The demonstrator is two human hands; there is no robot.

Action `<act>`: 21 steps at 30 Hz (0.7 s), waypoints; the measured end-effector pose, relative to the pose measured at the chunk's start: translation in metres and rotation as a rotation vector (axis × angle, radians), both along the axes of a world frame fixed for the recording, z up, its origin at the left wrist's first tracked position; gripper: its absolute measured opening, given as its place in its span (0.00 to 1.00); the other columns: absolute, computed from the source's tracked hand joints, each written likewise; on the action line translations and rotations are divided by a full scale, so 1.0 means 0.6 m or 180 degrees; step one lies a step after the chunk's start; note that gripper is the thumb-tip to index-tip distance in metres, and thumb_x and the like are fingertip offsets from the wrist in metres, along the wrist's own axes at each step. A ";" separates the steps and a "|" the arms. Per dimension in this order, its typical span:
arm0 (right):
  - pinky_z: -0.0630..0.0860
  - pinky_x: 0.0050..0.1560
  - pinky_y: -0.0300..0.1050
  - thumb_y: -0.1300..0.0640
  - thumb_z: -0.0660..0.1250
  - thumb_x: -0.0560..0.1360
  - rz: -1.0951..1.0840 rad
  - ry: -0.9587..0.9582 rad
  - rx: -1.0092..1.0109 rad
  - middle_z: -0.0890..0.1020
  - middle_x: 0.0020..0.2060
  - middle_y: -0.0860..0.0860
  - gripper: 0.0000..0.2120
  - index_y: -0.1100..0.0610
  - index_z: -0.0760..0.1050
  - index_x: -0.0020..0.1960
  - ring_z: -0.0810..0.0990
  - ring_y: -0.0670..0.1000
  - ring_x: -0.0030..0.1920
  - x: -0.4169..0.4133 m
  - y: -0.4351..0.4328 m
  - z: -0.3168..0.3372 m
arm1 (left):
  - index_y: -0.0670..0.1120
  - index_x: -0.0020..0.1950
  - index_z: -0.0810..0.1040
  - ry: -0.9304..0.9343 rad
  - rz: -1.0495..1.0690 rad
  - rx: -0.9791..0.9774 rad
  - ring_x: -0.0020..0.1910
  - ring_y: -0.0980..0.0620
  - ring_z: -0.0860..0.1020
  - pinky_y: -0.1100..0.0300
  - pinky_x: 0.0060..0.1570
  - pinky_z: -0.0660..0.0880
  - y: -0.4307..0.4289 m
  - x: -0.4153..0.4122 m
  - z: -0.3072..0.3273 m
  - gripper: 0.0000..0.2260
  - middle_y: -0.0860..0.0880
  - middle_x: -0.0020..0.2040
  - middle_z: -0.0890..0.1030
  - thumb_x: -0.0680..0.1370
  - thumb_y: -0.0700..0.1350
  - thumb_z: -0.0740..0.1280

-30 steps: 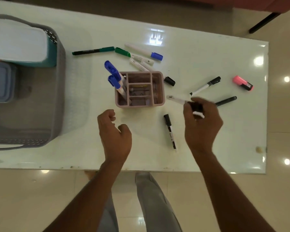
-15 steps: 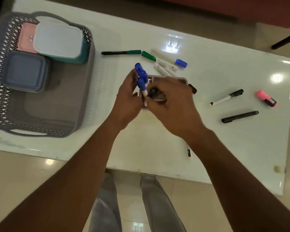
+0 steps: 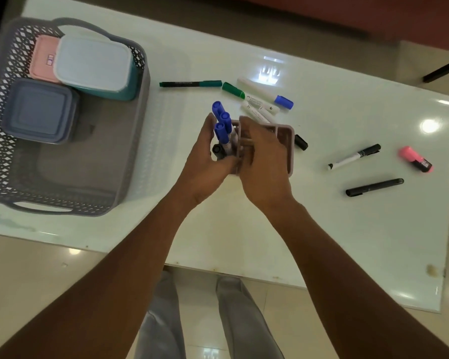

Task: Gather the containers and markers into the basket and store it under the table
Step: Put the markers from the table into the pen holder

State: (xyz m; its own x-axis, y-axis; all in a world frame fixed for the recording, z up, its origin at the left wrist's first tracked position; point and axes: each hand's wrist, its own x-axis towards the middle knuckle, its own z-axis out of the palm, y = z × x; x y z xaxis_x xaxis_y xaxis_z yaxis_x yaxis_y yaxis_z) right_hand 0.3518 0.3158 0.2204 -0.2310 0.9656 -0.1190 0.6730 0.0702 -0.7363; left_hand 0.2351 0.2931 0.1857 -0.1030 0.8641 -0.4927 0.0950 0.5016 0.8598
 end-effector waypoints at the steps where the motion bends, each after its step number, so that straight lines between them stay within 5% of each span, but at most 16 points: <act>1: 0.72 0.62 0.43 0.70 0.64 0.73 0.0152 -0.0141 0.0020 0.78 0.60 0.58 0.23 0.62 0.71 0.68 0.76 0.51 0.60 -0.004 0.008 -0.010 | 0.55 0.76 0.60 0.0049 0.0125 0.0066 0.64 0.51 0.77 0.48 0.63 0.76 0.003 0.007 0.001 0.35 0.53 0.68 0.75 0.72 0.51 0.70; 6: 0.73 0.65 0.51 0.67 0.66 0.72 0.0682 -0.0530 0.0202 0.78 0.62 0.54 0.26 0.58 0.71 0.69 0.76 0.55 0.62 -0.016 0.029 -0.044 | 0.45 0.65 0.73 0.0096 0.0640 0.0325 0.50 0.49 0.82 0.50 0.55 0.79 0.017 0.033 0.000 0.13 0.45 0.52 0.82 0.81 0.42 0.62; 10: 0.68 0.69 0.50 0.70 0.68 0.69 0.0734 -0.0181 0.0197 0.75 0.67 0.57 0.30 0.60 0.70 0.71 0.72 0.57 0.67 0.003 0.004 -0.030 | 0.44 0.69 0.70 0.0277 0.0675 0.0431 0.53 0.57 0.81 0.65 0.56 0.77 0.003 0.041 -0.005 0.16 0.51 0.55 0.81 0.81 0.41 0.64; 13: 0.70 0.66 0.53 0.69 0.67 0.69 0.0882 -0.0541 0.0091 0.71 0.71 0.55 0.37 0.58 0.62 0.76 0.71 0.57 0.64 0.009 -0.007 -0.050 | 0.44 0.68 0.70 0.0293 0.0734 0.0462 0.54 0.56 0.81 0.60 0.57 0.76 -0.003 0.046 -0.016 0.18 0.52 0.54 0.81 0.79 0.41 0.67; 18: 0.68 0.67 0.48 0.68 0.61 0.69 -0.0571 -0.0386 0.0482 0.74 0.67 0.54 0.29 0.59 0.68 0.71 0.69 0.56 0.65 0.058 0.017 -0.042 | 0.48 0.68 0.71 0.0264 0.0769 0.0236 0.53 0.55 0.81 0.57 0.57 0.78 0.006 0.055 -0.016 0.23 0.53 0.55 0.82 0.75 0.48 0.72; 21: 0.64 0.66 0.40 0.64 0.60 0.75 -0.1248 -0.0342 -0.0062 0.72 0.69 0.53 0.26 0.57 0.65 0.73 0.70 0.55 0.66 0.110 0.022 -0.061 | 0.50 0.65 0.73 0.0252 0.0888 -0.0003 0.53 0.58 0.82 0.56 0.58 0.78 -0.002 0.064 -0.019 0.19 0.56 0.54 0.83 0.75 0.44 0.72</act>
